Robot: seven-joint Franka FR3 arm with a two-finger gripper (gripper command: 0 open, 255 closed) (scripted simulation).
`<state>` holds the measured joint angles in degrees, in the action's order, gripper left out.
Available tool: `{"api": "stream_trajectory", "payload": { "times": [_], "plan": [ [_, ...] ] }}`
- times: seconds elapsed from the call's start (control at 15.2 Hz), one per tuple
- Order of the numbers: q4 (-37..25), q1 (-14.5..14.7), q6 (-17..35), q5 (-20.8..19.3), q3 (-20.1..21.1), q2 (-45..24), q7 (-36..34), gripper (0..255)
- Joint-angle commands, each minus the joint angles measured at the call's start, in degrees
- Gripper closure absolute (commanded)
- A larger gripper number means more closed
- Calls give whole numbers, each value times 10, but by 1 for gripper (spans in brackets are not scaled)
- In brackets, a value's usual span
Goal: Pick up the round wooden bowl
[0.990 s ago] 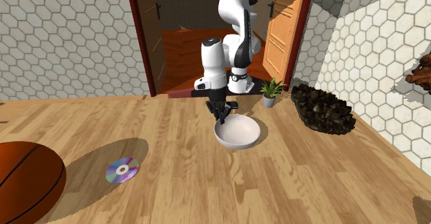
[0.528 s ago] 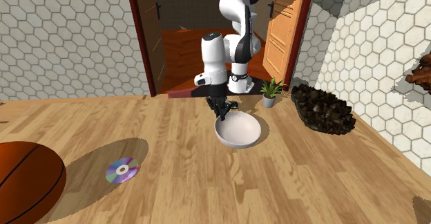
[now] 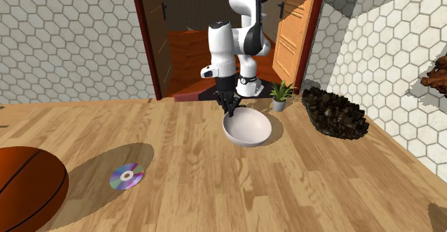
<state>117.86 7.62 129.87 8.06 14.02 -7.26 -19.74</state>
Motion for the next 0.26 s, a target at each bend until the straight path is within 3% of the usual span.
{"api": "stream_trajectory", "payload": {
  "times": [0.0, 0.2],
  "plan": [
    [-9, -1, -15, 0, 0, 6, 0, 255],
    [-14, -1, -24, 1, 0, 10, -1, 255]
  ]
}}
